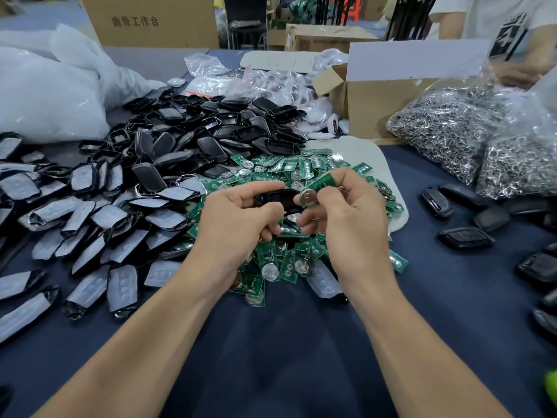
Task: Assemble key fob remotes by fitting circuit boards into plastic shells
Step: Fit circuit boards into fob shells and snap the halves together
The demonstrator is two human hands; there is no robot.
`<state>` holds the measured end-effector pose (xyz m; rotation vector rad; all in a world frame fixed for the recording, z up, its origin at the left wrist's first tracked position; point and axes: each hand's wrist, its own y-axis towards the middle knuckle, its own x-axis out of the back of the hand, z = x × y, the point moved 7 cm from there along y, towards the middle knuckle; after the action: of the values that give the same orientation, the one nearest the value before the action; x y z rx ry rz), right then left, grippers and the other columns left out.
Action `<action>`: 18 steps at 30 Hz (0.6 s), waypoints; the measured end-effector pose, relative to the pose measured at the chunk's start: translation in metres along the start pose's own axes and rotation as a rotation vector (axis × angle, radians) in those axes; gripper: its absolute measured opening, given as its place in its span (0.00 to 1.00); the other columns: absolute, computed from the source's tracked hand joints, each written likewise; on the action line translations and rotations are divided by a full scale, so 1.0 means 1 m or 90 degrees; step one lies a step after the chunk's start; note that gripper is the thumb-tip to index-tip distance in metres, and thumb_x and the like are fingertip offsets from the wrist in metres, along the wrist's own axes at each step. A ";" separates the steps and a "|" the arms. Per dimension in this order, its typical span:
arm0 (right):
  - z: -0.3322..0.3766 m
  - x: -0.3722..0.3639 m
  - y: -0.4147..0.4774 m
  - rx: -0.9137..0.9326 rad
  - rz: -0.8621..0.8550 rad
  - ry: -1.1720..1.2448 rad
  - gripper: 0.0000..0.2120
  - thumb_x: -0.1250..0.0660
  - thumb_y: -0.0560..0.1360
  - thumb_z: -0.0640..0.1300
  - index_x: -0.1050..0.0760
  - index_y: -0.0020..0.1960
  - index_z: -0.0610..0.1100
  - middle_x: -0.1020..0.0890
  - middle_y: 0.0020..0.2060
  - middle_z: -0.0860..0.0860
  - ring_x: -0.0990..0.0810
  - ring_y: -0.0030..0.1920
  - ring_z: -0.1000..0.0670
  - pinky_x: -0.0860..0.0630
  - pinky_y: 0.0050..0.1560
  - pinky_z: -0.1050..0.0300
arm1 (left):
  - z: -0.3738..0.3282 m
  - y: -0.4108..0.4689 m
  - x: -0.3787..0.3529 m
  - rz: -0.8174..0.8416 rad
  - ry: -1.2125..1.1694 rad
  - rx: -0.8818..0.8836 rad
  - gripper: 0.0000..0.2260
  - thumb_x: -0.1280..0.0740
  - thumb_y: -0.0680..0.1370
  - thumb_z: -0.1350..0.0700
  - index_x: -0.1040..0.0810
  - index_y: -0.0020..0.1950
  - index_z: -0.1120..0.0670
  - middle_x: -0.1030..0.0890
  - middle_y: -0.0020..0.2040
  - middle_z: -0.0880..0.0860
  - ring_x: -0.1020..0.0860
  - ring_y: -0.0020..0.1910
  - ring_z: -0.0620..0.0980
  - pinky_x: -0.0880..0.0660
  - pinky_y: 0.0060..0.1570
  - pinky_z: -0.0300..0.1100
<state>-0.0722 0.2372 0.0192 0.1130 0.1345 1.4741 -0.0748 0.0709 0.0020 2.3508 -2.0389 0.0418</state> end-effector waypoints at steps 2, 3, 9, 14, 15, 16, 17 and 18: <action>-0.002 -0.004 -0.003 0.002 -0.003 -0.005 0.05 0.41 0.75 0.40 0.27 0.47 0.42 0.15 0.38 0.44 0.17 0.33 0.41 0.20 0.34 0.47 | 0.001 0.000 -0.001 0.011 -0.001 0.004 0.18 0.28 0.71 0.67 0.13 0.56 0.49 0.16 0.33 0.55 0.22 0.31 0.50 0.25 0.31 0.36; -0.002 -0.005 -0.003 0.000 -0.009 0.009 0.05 0.40 0.74 0.40 0.27 0.47 0.42 0.15 0.37 0.44 0.16 0.32 0.42 0.21 0.33 0.50 | 0.002 0.000 -0.001 0.011 -0.007 0.005 0.19 0.29 0.73 0.69 0.13 0.57 0.50 0.16 0.34 0.56 0.22 0.31 0.50 0.25 0.32 0.36; -0.003 -0.002 0.001 -0.027 -0.027 0.083 0.07 0.35 0.73 0.34 0.29 0.43 0.44 0.14 0.34 0.42 0.15 0.30 0.43 0.22 0.31 0.58 | 0.004 0.000 0.003 -0.016 -0.052 0.015 0.20 0.28 0.76 0.69 0.20 0.67 0.56 0.16 0.42 0.61 0.17 0.33 0.51 0.18 0.37 0.41; -0.001 0.000 0.003 -0.009 -0.017 0.034 0.09 0.28 0.71 0.29 0.19 0.39 0.41 0.16 0.30 0.46 0.19 0.30 0.51 0.23 0.34 0.61 | 0.004 0.002 0.004 -0.011 -0.084 0.039 0.10 0.28 0.79 0.67 0.17 0.59 0.57 0.12 0.41 0.58 0.14 0.35 0.51 0.19 0.33 0.39; -0.001 0.001 0.004 -0.007 -0.019 0.032 0.09 0.28 0.71 0.28 0.18 0.39 0.41 0.16 0.30 0.46 0.19 0.30 0.51 0.21 0.35 0.59 | 0.005 0.002 0.005 -0.007 -0.088 0.045 0.09 0.28 0.79 0.66 0.17 0.58 0.58 0.12 0.41 0.58 0.13 0.35 0.52 0.19 0.33 0.39; 0.000 0.003 0.004 0.001 -0.027 0.022 0.09 0.27 0.70 0.28 0.18 0.38 0.41 0.15 0.31 0.46 0.18 0.30 0.50 0.19 0.36 0.55 | 0.006 0.002 0.004 -0.001 -0.091 0.048 0.08 0.29 0.80 0.66 0.16 0.57 0.58 0.12 0.42 0.58 0.13 0.36 0.52 0.18 0.34 0.39; 0.001 0.004 0.003 0.014 -0.038 0.000 0.10 0.27 0.69 0.28 0.17 0.38 0.42 0.15 0.31 0.46 0.16 0.31 0.49 0.17 0.38 0.50 | 0.006 0.002 0.004 0.006 -0.097 0.051 0.08 0.30 0.80 0.65 0.16 0.57 0.58 0.12 0.43 0.58 0.13 0.37 0.52 0.18 0.35 0.39; 0.004 0.006 0.003 0.033 -0.053 -0.031 0.10 0.26 0.69 0.30 0.17 0.37 0.44 0.14 0.32 0.48 0.15 0.33 0.48 0.15 0.41 0.45 | 0.007 0.002 0.003 0.014 -0.107 0.056 0.08 0.31 0.81 0.65 0.16 0.58 0.58 0.12 0.44 0.59 0.13 0.38 0.53 0.18 0.36 0.40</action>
<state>-0.0738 0.2437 0.0233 0.1830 0.1366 1.3845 -0.0767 0.0677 -0.0047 2.4612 -2.1799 -0.0703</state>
